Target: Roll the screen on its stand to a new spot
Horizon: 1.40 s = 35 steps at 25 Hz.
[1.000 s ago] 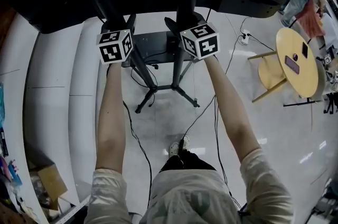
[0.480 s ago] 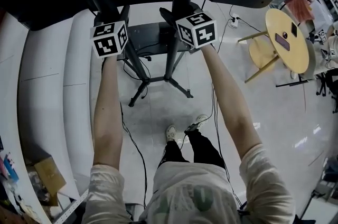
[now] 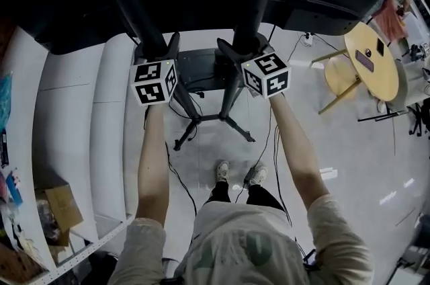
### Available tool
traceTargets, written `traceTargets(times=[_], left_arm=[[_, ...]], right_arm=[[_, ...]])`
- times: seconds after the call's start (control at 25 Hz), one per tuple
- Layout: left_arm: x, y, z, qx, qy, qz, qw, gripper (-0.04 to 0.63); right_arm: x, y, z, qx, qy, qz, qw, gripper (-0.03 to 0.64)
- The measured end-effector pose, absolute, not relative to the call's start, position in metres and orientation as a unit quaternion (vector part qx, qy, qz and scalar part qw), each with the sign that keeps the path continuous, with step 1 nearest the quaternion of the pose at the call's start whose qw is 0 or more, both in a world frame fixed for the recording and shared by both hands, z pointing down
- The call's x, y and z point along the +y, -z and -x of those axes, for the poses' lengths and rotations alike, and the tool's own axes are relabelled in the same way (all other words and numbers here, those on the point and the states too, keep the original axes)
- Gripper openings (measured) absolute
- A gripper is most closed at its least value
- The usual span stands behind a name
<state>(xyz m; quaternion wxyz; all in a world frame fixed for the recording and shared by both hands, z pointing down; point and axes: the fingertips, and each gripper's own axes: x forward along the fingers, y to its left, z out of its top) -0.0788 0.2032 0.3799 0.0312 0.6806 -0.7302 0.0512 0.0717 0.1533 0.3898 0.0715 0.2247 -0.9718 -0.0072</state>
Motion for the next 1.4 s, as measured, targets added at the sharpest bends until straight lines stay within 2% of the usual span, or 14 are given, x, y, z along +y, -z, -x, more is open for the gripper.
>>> traceTargets(times=[0.4,1.4], left_arm=[[0.283,-0.378,0.040,-0.742,-0.051,-0.668,0.026,0.222],[0.468,-0.376,0.002,-0.747,-0.047,-0.663,0.027,0.222]], right_arm=[[0.227,-0.389,-0.108,-0.977,0.006,-0.203,0.061,0.232],[0.415,-0.383,-0.146,-0.982,0.014,-0.184,0.032,0.232]])
